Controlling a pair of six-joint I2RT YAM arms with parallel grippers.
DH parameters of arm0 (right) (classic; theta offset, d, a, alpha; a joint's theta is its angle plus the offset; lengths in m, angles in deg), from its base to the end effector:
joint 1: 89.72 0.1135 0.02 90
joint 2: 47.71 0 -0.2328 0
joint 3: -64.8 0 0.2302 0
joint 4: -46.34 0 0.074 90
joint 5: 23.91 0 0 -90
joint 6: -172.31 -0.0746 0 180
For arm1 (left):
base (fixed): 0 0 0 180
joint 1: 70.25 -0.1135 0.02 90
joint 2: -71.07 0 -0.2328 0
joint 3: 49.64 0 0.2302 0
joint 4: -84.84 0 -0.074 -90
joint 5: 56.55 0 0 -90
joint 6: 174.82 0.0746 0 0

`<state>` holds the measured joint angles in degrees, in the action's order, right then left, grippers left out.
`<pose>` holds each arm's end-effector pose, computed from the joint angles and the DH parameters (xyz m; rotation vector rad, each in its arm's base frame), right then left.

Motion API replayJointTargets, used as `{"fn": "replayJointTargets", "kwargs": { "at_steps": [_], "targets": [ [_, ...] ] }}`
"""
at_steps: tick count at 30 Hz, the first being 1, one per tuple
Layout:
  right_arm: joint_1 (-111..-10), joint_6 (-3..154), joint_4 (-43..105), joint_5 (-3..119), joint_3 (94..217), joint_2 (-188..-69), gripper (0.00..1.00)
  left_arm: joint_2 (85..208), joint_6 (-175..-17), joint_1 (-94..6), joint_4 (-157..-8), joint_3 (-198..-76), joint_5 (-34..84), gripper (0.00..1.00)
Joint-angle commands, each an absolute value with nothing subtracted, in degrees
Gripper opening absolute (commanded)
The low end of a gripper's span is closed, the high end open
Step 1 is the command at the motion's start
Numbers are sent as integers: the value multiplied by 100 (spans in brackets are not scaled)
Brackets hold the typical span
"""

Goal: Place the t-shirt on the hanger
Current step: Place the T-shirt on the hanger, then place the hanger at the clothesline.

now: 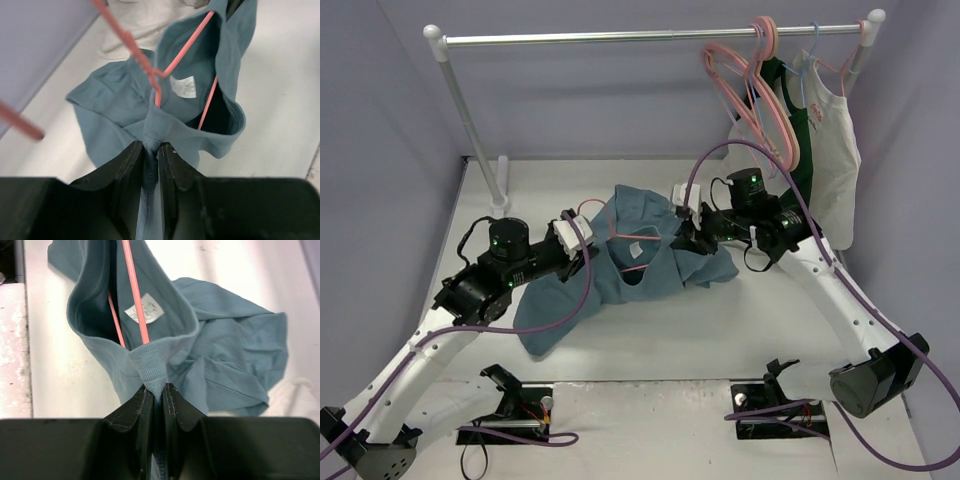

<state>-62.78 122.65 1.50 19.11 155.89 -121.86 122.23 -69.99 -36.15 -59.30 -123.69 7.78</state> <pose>0.2312 0.1787 0.3461 -1.4604 1.3011 0.6838 0.1671 -0.1522 0.3527 1.0373 1.4957 -0.6409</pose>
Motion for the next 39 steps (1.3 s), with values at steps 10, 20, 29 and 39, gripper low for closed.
{"fn": "replayJointTargets", "kwargs": {
  "at_steps": [10,20,29,39],
  "targets": [
    [-6484,11976,1031,2232,15549,-11662,0,12029,-6645,-3668,-6168,-12583,2857,33],
    [-6484,11010,2620,3444,16592,-11389,0,12468,-8033,-4449,-6221,-13400,5418,47],
    [-6484,10421,3615,3816,19643,-12627,0,12574,-8420,-4512,-5536,-14157,5718,48],
    [-6484,9989,3290,3576,19383,-12726,0,12582,-8728,-4547,-5122,-14104,5955,49]
  ]
}}
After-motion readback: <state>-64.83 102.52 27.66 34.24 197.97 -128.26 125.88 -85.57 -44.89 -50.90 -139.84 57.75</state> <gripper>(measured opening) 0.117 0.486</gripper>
